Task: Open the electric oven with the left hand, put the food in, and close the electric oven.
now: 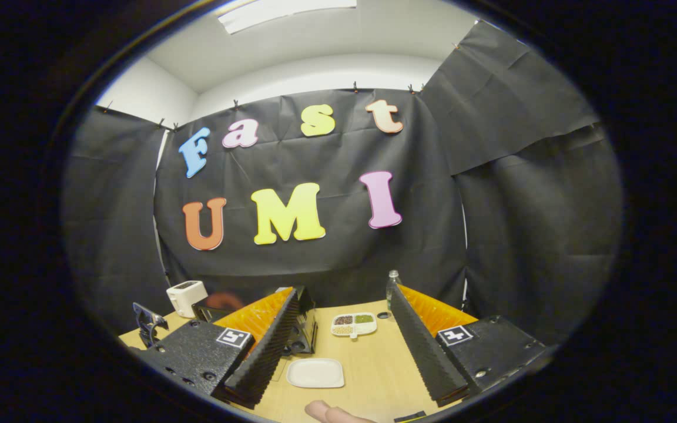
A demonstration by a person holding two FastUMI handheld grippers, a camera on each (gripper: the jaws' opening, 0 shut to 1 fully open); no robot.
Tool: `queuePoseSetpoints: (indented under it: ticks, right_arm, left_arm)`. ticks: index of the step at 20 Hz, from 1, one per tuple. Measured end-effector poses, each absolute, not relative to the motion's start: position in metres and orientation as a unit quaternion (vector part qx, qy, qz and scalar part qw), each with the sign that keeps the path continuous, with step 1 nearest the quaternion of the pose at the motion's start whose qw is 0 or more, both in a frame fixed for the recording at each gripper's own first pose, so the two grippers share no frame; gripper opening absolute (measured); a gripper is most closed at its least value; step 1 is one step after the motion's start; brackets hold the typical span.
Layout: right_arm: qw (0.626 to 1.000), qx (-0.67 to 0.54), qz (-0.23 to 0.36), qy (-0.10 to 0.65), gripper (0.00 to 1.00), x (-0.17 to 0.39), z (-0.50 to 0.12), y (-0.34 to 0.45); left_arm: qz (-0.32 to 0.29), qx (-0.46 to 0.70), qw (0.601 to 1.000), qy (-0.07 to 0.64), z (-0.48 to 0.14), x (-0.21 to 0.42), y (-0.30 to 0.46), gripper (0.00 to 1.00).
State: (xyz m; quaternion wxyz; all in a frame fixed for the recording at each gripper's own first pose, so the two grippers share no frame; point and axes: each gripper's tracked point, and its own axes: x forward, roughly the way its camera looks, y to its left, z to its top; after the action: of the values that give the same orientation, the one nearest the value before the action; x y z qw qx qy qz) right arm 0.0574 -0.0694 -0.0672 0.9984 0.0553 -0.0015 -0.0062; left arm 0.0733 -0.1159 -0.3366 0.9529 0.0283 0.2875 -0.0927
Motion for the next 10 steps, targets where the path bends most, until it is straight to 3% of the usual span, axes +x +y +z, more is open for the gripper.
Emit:
queuePoseSetpoints:
  ticks: [10]
  right_arm:
    - [0.999, 0.034, -0.013, -0.024, 0.94, 0.047, -0.055, -0.081]
  left_arm:
    - [-0.078, 0.03, 0.931, 0.356, -0.378, 0.09, -0.112, 0.94]
